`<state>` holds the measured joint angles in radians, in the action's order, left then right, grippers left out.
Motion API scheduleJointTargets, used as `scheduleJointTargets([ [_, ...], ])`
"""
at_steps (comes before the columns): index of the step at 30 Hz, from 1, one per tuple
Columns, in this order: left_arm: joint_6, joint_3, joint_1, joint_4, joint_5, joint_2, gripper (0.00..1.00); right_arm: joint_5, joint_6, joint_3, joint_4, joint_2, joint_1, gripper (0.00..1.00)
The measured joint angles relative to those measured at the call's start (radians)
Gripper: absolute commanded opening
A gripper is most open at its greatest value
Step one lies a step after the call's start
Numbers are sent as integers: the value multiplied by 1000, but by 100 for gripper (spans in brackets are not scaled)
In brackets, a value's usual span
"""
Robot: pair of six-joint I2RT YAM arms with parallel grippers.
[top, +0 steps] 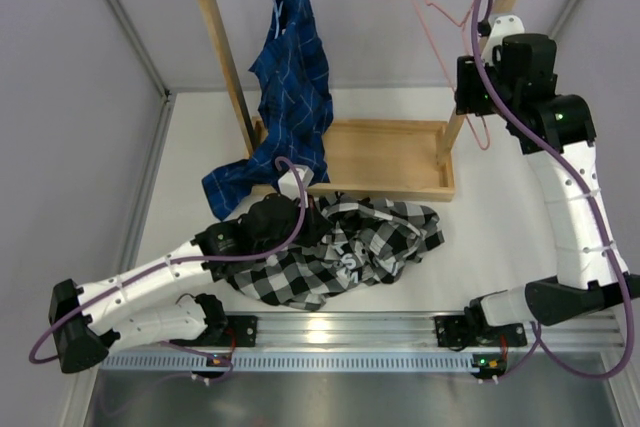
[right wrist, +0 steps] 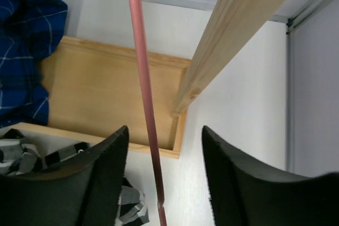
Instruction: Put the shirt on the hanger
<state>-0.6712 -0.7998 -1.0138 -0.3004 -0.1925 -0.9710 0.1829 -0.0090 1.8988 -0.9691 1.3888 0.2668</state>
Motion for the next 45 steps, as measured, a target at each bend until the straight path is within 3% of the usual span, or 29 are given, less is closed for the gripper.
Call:
scheduleJointTargets([
  [5, 5, 7, 0, 0, 17, 0, 0, -101, 2, -25, 2, 0, -14, 40],
  [9, 7, 9, 0, 0, 21, 0, 0, -136, 0, -29, 2, -2, -15, 17],
  [15, 9, 9, 0, 0, 21, -5, 0, -156, 10, -42, 3, -7, -16, 0],
  [26, 8, 9, 0, 0, 11, -5, 0, -169, 62, 4, 5, -8, -17, 0],
  [36, -19, 11, 0, 0, -37, 6, 0, -274, 92, 5, 70, -53, -17, 0],
  [45, -63, 33, 0, 0, -118, 64, 0, -400, 108, -126, 218, -196, -18, 0],
])
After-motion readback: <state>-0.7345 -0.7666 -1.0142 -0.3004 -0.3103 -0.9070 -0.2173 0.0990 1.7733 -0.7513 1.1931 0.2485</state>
